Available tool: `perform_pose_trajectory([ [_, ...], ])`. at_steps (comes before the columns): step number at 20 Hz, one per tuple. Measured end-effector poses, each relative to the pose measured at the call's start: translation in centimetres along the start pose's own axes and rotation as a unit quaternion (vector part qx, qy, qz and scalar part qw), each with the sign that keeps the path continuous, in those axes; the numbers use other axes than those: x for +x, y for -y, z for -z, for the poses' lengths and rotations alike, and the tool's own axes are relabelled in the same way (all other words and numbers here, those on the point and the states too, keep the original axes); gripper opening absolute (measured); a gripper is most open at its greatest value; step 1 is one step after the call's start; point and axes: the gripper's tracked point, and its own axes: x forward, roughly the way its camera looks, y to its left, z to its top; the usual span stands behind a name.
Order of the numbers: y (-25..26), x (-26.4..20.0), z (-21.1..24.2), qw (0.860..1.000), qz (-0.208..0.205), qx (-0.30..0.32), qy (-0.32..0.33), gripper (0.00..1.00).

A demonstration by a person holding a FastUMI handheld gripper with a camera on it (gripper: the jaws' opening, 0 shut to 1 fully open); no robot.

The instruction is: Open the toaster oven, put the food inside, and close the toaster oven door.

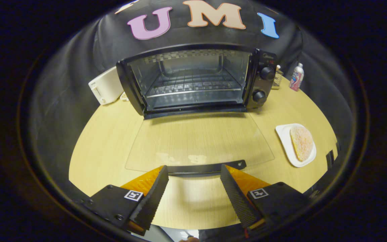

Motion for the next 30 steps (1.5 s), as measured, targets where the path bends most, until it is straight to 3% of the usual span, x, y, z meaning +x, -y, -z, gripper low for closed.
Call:
perform_pose_trajectory([
  [4,1.5,-1.7,-5.2,0.998,0.017,0.011,0.056,0.98],
  [9,8.6,-2.7,-9.3,0.990,0.103,0.021,0.089,0.99],
  [15,18.3,-1.7,-8.8,0.975,0.212,0.044,0.048,0.99],
  [20,24.5,-0.6,-6.5,0.959,0.267,0.095,0.008,1.00],
  [24,27.8,1.3,-3.9,0.952,0.273,0.138,-0.026,1.00],
  [30,29.5,4.1,-0.7,0.953,0.248,0.164,-0.056,1.00],
])
